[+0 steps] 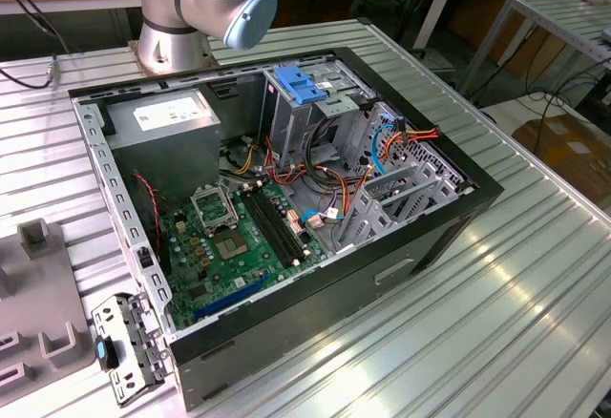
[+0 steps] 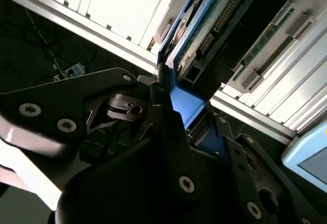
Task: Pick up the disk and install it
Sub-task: 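Pick up the disk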
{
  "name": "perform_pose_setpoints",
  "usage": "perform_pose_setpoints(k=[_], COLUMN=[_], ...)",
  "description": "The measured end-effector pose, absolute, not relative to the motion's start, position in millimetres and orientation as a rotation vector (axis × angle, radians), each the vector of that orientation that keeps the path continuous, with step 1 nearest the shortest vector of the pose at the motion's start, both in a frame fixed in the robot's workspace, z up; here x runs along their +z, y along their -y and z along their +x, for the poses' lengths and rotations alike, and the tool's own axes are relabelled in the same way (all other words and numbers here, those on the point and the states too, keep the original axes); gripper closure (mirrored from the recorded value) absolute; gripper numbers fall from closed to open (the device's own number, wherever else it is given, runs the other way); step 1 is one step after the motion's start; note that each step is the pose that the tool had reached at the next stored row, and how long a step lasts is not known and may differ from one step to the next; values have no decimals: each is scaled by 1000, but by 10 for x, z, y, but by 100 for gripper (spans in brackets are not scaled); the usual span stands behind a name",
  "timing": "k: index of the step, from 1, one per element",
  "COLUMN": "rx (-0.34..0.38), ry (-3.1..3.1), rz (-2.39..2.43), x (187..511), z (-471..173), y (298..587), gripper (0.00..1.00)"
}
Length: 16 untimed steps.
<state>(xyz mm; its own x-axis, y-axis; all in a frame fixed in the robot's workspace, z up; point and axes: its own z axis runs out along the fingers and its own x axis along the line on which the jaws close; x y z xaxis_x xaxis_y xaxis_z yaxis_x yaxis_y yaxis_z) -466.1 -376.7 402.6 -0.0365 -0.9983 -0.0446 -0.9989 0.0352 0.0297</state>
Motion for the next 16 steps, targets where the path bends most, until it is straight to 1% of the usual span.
perform_pose_setpoints(k=[9,16], rx=[82,82], ry=[-2252,-2252], rz=[-2172,-2172], x=[4205,4435], z=[-4661,-4661], y=[3767,3767], gripper=[63,63])
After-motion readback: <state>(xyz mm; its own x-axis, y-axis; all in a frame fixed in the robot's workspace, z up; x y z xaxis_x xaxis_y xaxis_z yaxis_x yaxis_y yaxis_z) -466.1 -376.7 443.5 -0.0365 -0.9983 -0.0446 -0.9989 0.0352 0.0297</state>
